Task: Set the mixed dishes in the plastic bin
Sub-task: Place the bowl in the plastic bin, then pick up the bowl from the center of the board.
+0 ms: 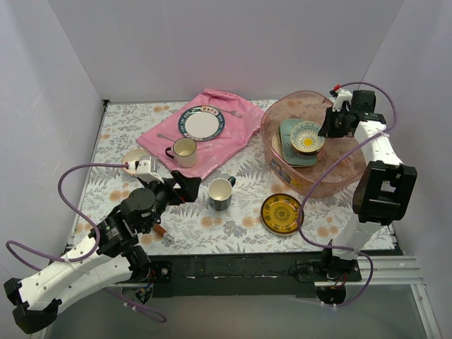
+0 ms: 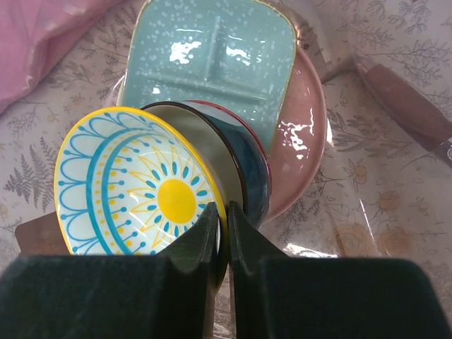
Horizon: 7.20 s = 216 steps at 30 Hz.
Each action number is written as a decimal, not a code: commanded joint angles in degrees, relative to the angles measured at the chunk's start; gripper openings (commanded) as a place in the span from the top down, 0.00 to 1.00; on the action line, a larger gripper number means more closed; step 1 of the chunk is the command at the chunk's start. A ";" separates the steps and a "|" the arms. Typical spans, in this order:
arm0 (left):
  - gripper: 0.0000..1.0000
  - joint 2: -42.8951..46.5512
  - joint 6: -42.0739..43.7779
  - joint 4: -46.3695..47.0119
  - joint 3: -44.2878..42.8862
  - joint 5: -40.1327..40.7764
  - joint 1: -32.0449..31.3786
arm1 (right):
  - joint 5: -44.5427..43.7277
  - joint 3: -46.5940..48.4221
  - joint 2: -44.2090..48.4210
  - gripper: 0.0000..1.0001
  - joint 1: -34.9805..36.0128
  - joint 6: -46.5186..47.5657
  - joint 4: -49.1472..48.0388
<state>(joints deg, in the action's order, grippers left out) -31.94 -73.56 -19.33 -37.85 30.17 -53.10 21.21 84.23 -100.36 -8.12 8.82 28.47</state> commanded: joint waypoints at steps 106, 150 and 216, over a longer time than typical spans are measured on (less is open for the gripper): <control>0.02 -28.96 -13.10 8.70 2.16 -35.01 58.29 | 45.76 -39.58 42.00 0.40 -3.13 11.92 -15.64; 0.02 -36.70 -13.71 2.64 -4.60 -28.68 59.69 | 45.50 -39.31 41.38 0.40 -3.13 12.71 -14.93; 1.00 -15.78 1.57 3.43 -4.16 -58.37 65.41 | 49.62 -39.05 43.23 0.35 -3.13 24.65 -7.48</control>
<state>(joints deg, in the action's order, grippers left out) -50.68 -76.88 -20.86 -41.63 -12.40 12.29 66.13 44.03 -58.30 -10.92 26.63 16.99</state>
